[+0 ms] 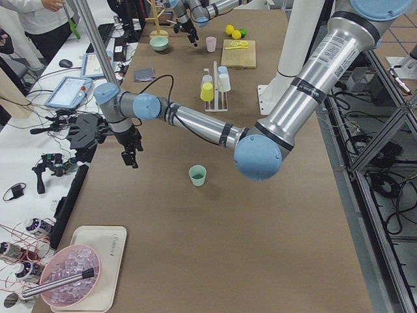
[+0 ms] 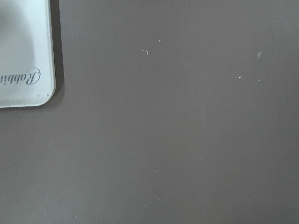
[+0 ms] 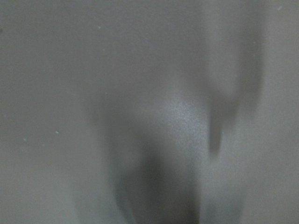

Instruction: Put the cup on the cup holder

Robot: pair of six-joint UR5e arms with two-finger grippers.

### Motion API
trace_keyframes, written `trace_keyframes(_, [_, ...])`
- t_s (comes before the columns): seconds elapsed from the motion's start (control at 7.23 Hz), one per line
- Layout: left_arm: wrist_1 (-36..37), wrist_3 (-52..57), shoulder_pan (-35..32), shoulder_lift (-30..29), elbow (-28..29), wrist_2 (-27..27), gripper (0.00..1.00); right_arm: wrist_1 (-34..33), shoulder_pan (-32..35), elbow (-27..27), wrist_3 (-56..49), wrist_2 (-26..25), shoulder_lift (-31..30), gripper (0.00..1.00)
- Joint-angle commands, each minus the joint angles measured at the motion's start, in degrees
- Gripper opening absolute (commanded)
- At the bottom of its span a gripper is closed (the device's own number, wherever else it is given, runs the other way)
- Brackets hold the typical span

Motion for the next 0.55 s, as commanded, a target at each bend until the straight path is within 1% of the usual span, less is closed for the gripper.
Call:
trace_keyframes(0.0, [8.9, 0.1, 1.7, -4.4, 1.7, 0.0, 0.97, -1.2, 0.0, 0.1, -1.8, 0.1, -0.9, 0.99])
trace_keyframes(0.14, [11.0, 0.1, 2.6, -5.1, 2.2, 0.0, 0.97, -1.2, -0.1, 0.1, -1.7, 0.7, -0.9, 0.99])
trace_keyframes(0.28, [11.2, 0.2, 3.4, -5.2, 3.0, 0.0, 0.97, -2.2, -0.6, 0.1, -1.7, 2.2, -0.9, 0.99])
trace_keyframes(0.42, [11.4, -0.2, 4.8, -5.4, 4.0, 0.0, 0.97, -2.7, -1.1, 0.2, -1.8, 2.5, -0.9, 0.99])
